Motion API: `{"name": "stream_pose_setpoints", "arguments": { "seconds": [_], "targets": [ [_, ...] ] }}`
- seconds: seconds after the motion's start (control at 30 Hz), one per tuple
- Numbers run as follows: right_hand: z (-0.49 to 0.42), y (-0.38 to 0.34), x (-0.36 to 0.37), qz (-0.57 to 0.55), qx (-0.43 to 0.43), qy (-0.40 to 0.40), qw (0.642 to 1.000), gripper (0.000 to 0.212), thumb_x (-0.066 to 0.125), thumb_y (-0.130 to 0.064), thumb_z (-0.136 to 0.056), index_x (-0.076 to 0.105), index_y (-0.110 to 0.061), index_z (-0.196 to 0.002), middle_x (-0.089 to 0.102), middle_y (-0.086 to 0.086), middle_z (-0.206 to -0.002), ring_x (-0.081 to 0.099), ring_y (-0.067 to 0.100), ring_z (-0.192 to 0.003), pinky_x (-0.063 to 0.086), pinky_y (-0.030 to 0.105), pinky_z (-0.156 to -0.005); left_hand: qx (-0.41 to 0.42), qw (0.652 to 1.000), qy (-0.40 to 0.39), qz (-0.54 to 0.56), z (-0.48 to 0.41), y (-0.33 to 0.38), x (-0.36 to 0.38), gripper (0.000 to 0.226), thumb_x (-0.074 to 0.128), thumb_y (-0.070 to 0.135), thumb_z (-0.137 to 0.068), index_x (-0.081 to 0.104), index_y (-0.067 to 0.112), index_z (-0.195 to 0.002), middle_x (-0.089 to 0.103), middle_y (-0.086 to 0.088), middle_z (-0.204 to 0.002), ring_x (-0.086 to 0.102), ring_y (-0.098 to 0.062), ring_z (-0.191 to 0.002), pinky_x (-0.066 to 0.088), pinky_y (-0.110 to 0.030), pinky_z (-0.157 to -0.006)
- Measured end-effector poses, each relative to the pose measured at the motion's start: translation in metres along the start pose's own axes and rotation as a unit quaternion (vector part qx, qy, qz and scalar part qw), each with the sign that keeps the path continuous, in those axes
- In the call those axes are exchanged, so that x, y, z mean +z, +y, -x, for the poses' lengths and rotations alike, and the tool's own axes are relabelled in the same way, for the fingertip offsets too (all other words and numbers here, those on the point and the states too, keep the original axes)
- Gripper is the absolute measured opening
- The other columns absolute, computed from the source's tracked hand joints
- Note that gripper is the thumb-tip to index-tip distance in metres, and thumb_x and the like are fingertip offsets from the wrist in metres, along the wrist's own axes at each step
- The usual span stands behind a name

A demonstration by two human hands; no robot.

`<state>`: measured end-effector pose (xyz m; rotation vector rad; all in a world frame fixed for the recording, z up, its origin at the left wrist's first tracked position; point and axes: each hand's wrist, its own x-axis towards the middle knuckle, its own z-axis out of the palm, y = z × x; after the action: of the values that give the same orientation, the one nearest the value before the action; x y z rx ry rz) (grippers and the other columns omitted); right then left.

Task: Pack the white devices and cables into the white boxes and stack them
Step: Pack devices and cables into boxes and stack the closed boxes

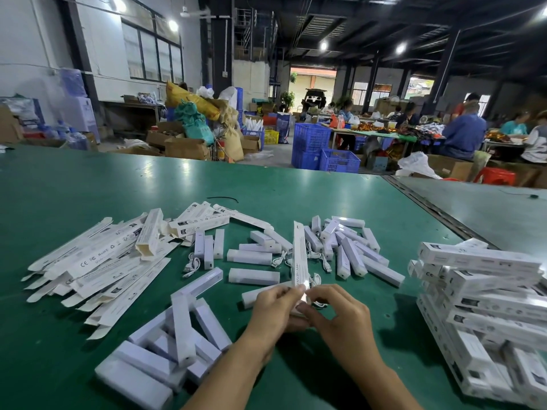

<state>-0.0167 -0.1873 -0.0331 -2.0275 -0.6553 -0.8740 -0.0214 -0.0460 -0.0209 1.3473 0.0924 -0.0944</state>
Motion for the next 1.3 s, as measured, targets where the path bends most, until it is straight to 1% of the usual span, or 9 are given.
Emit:
{"name": "stream_pose_setpoints", "arguments": {
  "seconds": [0.23,0.43,0.53,0.67,0.8,0.93,1.07,1.13,1.3],
  "targets": [
    [-0.007,-0.001,-0.016,-0.063,0.101,-0.031,0.992,0.053,0.058,-0.033,-0.081,0.052,-0.033,-0.133,0.040,-0.017,-0.143,0.055,0.010,-0.113,0.047,0.029,-0.093,-0.026,1.000,0.006,0.012,0.003,0.016,-0.009,0.031,0.052,0.022,-0.097,0.070,-0.002,-0.093,0.048,0.002,-0.048,0.039,-0.010,-0.040,0.046,-0.026,-0.049],
    [-0.010,0.014,-0.026,0.178,0.095,-0.094,0.975,0.048,0.080,-0.019,-0.079,0.064,-0.030,-0.123,0.054,-0.017,-0.135,0.065,0.014,-0.087,0.057,0.037,-0.070,-0.040,0.993,-0.105,-0.021,0.004,0.017,-0.026,0.046,0.042,0.036,-0.101,0.069,-0.001,-0.105,0.052,-0.002,-0.054,0.028,-0.009,-0.041,0.043,-0.026,-0.050],
    [-0.013,0.012,-0.027,0.194,0.075,-0.055,0.977,0.043,0.081,-0.017,-0.079,0.069,-0.028,-0.119,0.065,-0.014,-0.122,0.068,0.017,-0.094,0.057,0.036,-0.069,-0.001,0.993,-0.121,0.011,0.007,0.014,-0.018,0.077,0.037,0.081,-0.085,0.077,0.016,-0.087,0.047,-0.001,-0.058,0.036,-0.012,-0.046,0.042,-0.027,-0.054],
    [-0.016,0.000,-0.027,0.127,0.059,-0.049,0.989,0.037,0.079,-0.027,-0.081,0.071,-0.031,-0.117,0.069,-0.015,-0.106,0.067,0.014,-0.084,0.055,0.034,-0.066,0.144,0.983,-0.109,0.012,0.005,0.006,-0.017,0.077,0.071,0.076,-0.065,0.062,0.029,-0.125,0.069,0.000,-0.110,0.062,-0.011,-0.082,0.052,-0.028,-0.072],
    [-0.027,-0.010,-0.016,0.030,0.049,-0.134,0.989,0.042,0.078,-0.032,-0.079,0.068,-0.038,-0.120,0.071,-0.014,-0.095,0.063,0.012,-0.084,0.053,0.034,-0.071,0.188,0.978,0.002,-0.089,0.002,0.002,-0.006,0.038,0.081,0.051,-0.068,0.068,0.047,-0.104,0.073,0.012,-0.102,0.067,-0.006,-0.095,0.054,-0.022,-0.081],
    [-0.036,-0.002,0.006,-0.057,0.107,-0.176,0.977,0.052,0.063,-0.019,-0.079,0.056,-0.035,-0.128,0.062,-0.018,-0.118,0.055,-0.001,-0.095,0.046,0.022,-0.084,0.262,0.952,0.156,-0.004,-0.003,0.009,-0.009,0.019,0.070,0.037,-0.083,0.070,0.028,-0.099,0.076,0.010,-0.093,0.071,-0.006,-0.085,0.052,-0.015,-0.070],
    [-0.049,0.021,0.024,0.135,0.070,-0.316,0.937,0.051,0.055,-0.016,-0.092,0.045,-0.024,-0.142,0.047,-0.007,-0.144,0.033,0.015,-0.136,0.032,0.036,-0.111,0.264,0.914,0.306,0.045,-0.008,0.014,-0.022,0.008,0.065,0.027,-0.095,0.065,0.022,-0.100,0.077,-0.003,-0.092,0.073,-0.018,-0.084,0.059,-0.031,-0.071],
    [-0.053,0.024,0.033,0.202,0.030,-0.382,0.901,0.042,0.051,-0.029,-0.096,0.048,-0.024,-0.137,0.049,-0.005,-0.142,0.030,0.018,-0.137,0.030,0.041,-0.111,0.235,0.905,0.349,0.062,-0.012,0.014,-0.026,0.008,0.062,0.030,-0.097,0.062,0.023,-0.101,0.076,-0.004,-0.094,0.073,-0.024,-0.085,0.059,-0.040,-0.069],
    [-0.054,0.022,0.039,0.259,0.015,-0.391,0.883,0.040,0.056,-0.049,-0.093,0.057,-0.028,-0.127,0.059,-0.006,-0.121,0.042,0.018,-0.121,0.029,0.035,-0.104,0.184,0.895,0.384,0.132,-0.016,0.015,-0.033,0.018,0.056,0.038,-0.099,0.057,0.020,-0.100,0.073,-0.008,-0.083,0.071,-0.022,-0.060,0.051,-0.026,-0.047]
  ]
}}
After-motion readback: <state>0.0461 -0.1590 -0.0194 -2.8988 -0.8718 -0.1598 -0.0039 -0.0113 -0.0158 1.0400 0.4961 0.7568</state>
